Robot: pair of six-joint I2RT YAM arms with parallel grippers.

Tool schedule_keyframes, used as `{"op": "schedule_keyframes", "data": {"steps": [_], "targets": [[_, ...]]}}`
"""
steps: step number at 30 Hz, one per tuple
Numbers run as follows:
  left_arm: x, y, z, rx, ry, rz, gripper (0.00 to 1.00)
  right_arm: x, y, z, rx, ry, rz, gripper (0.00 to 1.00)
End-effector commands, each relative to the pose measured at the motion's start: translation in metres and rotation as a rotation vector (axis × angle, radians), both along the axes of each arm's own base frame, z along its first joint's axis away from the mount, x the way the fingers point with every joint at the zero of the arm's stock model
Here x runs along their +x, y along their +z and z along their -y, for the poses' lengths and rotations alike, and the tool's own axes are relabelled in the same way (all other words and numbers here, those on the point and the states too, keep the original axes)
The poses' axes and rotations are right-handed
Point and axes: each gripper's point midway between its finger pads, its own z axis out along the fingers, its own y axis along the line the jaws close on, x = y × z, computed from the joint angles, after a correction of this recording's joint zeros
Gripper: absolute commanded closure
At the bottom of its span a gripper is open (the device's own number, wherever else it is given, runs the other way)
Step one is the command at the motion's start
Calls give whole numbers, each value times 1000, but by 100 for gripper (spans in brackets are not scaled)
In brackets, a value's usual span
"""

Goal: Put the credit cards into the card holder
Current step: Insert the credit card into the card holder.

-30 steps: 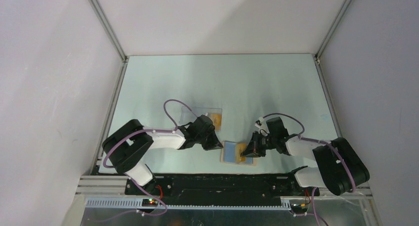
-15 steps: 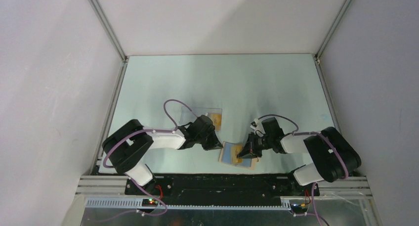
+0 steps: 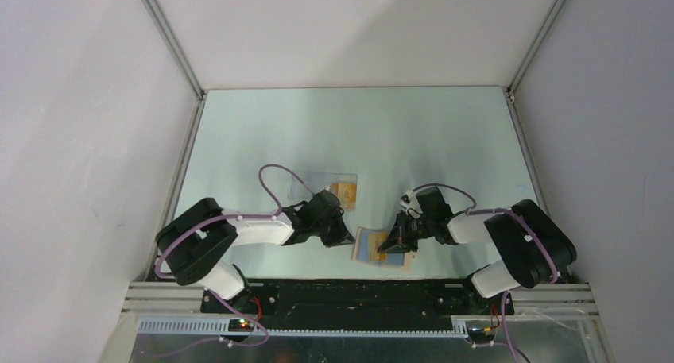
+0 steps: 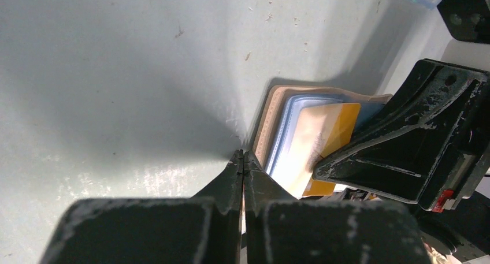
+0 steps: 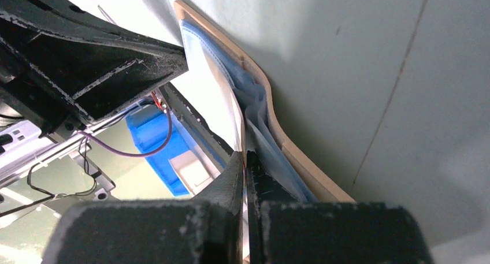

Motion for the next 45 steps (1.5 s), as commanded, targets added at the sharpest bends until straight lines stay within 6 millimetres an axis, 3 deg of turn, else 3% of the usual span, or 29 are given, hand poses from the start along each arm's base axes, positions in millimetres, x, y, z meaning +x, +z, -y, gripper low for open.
{"op": "schedule_keyframes", "data": {"steps": [1, 6, 14, 22, 29, 41, 45], "targets": [[-6, -2, -4, 24, 17, -13, 100, 17, -7, -9, -33, -29, 33, 100], [-11, 0, -2, 16, 19, -17, 100, 14, -11, -14, -48, 6, 30, 99], [-13, -2, 1, 19, 13, -22, 100, 9, -8, 2, -203, 67, 57, 69], [-12, -3, 2, 23, 8, -22, 100, 15, 2, 6, -347, 130, 124, 52], [-11, -3, 6, 23, -5, -21, 100, 13, 1, -1, -380, 180, 134, 46], [-14, -5, 15, 7, -27, -41, 100, 7, 13, -47, -202, 207, 95, 45], [-13, -1, 14, 1, -22, -27, 100, 5, 10, -40, -274, 225, 104, 44]]}}
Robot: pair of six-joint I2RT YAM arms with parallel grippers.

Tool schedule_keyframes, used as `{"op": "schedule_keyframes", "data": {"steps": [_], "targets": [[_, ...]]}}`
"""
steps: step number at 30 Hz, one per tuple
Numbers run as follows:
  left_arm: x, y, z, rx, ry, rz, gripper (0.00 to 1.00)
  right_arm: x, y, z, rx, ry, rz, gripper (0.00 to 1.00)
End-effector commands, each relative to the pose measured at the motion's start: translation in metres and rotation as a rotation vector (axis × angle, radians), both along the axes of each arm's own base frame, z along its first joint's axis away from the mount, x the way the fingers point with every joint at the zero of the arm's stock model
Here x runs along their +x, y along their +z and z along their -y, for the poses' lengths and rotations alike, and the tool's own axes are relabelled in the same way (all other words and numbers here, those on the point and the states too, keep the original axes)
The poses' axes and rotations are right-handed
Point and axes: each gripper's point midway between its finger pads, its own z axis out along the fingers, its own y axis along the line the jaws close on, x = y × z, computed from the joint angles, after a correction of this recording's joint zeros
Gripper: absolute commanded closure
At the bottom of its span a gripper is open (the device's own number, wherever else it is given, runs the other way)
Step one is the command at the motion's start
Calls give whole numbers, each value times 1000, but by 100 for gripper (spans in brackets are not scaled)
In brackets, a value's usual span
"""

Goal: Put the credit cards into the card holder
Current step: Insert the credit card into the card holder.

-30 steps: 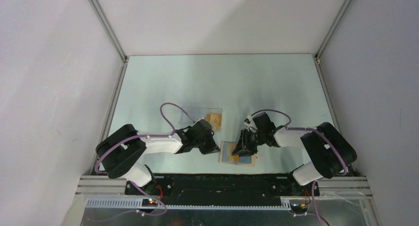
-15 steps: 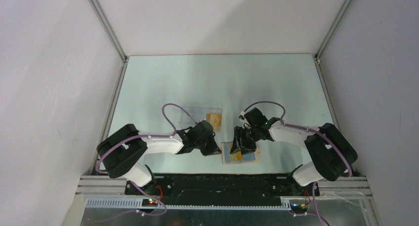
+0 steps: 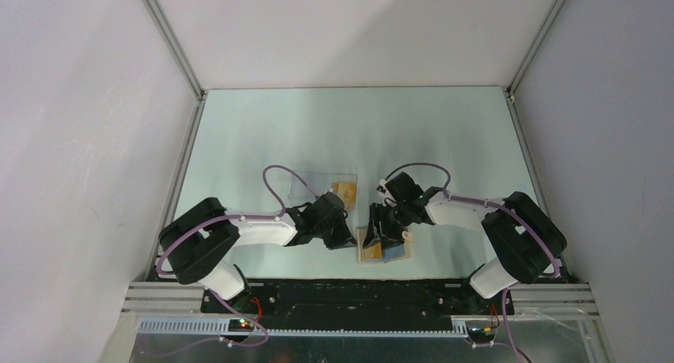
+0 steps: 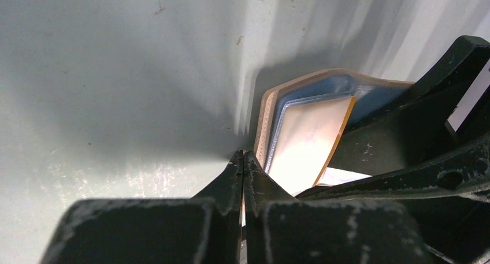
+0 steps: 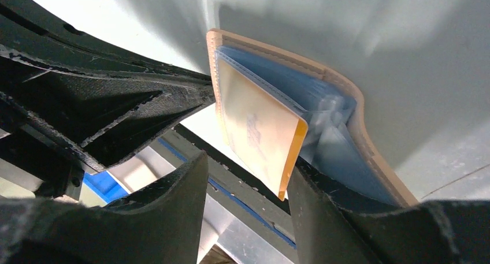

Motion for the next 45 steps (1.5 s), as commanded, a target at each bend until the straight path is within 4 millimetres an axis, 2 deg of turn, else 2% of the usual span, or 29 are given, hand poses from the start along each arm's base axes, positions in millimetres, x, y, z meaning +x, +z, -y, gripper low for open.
{"op": "schedule_keyframes", "data": {"steps": [1, 3, 5, 6, 7, 8, 10, 15, 20, 24, 30, 34, 38, 45], "targets": [[-3, -1, 5, -5, -13, 3, 100, 0, 0, -9, -23, 45, 39, 44], [-1, 2, 2, 3, -4, 20, 100, 4, 1, 0, -78, 44, 82, 42], [0, 5, -4, 27, 2, 34, 96, 1, 3, 12, -140, 54, 96, 38], [3, 10, -3, 27, 3, 49, 87, 1, 4, 16, -155, 56, 104, 37], [3, 8, -10, 62, 2, 54, 84, 0, 6, 21, -178, 61, 117, 36], [4, 13, -11, 66, 1, 65, 75, 0, 8, 23, -187, 63, 126, 35], [7, 19, -12, 63, 6, 90, 66, 0, 13, 27, -201, 65, 144, 34], [10, 37, -2, 18, -25, 128, 59, -2, 17, 31, -204, 79, 156, 32], [10, 58, 24, -99, -77, 151, 56, -4, 16, 32, -206, 89, 150, 32], [9, 64, 42, -162, -110, 160, 61, -1, 15, 31, -196, 92, 148, 43], [8, 53, 50, -170, -122, 133, 69, 3, 6, 29, -192, 98, 135, 77], [7, 42, 49, -148, -120, 118, 68, 4, -3, 30, -216, 101, 125, 91], [7, 35, 43, -124, -109, 119, 60, 4, -13, 37, -265, 102, 117, 96], [4, 25, 46, -104, -130, 99, 59, 3, -22, 44, -311, 111, 117, 100]]}}
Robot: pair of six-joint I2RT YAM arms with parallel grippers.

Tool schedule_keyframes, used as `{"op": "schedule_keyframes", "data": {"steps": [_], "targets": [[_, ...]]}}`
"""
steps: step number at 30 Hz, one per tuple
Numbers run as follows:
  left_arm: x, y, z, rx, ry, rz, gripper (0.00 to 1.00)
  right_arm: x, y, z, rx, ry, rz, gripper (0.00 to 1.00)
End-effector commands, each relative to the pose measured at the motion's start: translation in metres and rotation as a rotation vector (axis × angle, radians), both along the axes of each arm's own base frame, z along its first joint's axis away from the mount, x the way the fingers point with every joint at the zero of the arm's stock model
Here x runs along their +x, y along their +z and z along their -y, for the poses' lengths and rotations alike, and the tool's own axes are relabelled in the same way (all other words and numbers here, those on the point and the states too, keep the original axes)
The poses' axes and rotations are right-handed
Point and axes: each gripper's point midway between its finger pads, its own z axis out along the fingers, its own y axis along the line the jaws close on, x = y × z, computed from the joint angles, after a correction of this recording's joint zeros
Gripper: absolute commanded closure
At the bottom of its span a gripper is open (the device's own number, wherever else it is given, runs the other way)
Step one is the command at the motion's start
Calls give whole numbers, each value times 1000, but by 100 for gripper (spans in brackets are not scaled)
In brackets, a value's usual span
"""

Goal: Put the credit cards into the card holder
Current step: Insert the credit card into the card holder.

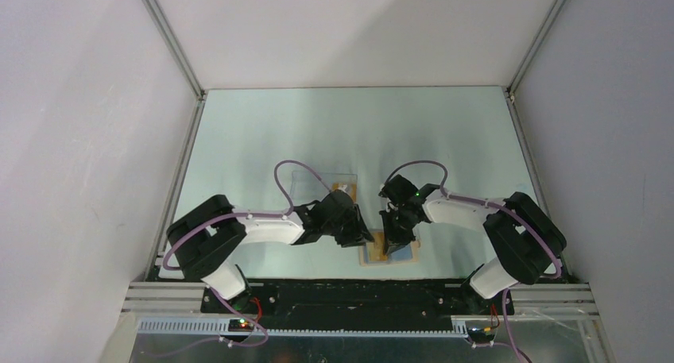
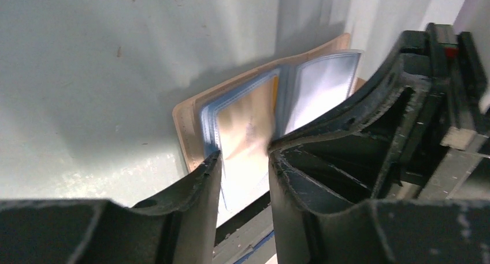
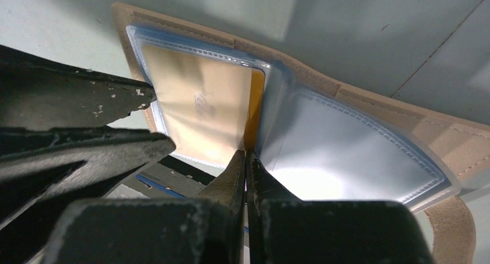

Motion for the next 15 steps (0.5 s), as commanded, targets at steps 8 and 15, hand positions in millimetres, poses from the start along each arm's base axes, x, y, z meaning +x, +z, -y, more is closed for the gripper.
{"op": "schedule_keyframes", "data": {"steps": [8, 15], "targets": [[2, -9, 0, 60, -8, 10, 53, 9, -10, 5, -66, 17, 39, 100], [4, -11, -13, 153, 4, 21, 47, 7, -11, 4, -64, 19, 29, 100]]}}
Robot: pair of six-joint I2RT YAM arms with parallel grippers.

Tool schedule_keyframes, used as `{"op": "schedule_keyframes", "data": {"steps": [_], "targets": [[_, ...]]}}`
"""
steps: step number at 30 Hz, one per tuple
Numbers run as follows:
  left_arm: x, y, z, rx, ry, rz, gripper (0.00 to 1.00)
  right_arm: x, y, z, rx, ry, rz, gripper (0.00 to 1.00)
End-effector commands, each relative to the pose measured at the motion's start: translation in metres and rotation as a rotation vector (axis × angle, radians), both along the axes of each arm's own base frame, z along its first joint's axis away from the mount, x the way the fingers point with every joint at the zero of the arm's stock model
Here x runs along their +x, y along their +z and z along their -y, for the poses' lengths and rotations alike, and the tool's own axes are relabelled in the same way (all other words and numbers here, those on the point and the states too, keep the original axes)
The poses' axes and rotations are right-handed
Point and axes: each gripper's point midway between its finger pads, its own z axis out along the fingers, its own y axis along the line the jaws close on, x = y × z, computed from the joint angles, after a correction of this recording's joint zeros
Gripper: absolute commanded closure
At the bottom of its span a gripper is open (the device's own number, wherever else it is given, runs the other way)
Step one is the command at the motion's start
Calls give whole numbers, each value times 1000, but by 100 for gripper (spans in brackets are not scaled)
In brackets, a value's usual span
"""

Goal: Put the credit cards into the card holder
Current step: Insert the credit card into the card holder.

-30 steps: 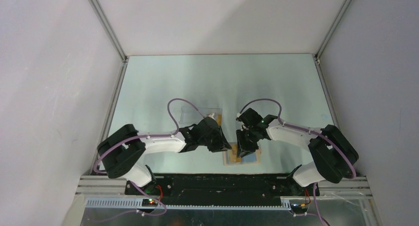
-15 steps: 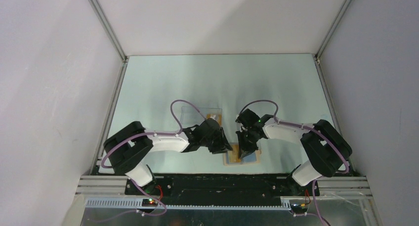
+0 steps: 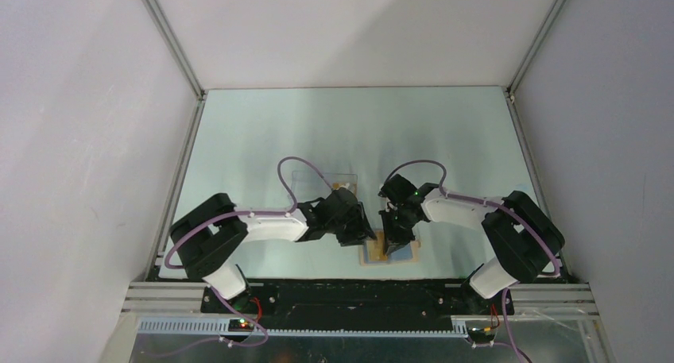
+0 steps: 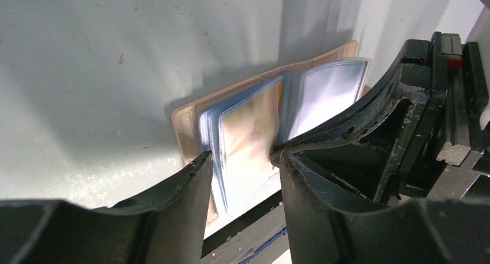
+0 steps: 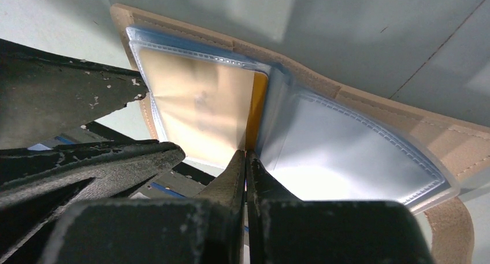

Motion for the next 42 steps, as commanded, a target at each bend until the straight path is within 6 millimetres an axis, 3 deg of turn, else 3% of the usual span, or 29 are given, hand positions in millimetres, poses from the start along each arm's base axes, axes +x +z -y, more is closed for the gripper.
{"op": "schedule_keyframes", "data": {"steps": [1, 6, 11, 14, 18, 22, 27, 37, 42], "targets": [[1, -6, -13, 97, -8, 22, 46, 7, -11, 4, -49, 13, 35, 100], [-2, -9, -4, 93, -42, 17, 49, 6, -11, 1, -39, 18, 28, 100], [-1, 9, 18, 10, -81, 48, 65, 4, -4, -6, 3, 19, 19, 100], [0, 20, 24, -20, -87, 66, 74, 5, 7, -12, 49, 16, 29, 100], [-1, 32, 30, -47, -97, 85, 77, 8, 28, -19, 118, 12, 52, 96], [0, 42, 35, -66, -98, 101, 73, 15, 50, -21, 163, -4, 85, 88], [-4, 46, 40, -83, -119, 92, 63, 27, 72, -6, 180, -61, 129, 76], [-9, 60, 68, -159, -177, 83, 59, 48, 92, 46, 171, -175, 193, 71], [-14, 57, 79, -174, -217, 61, 54, 53, 97, 59, 183, -213, 202, 68]]}}
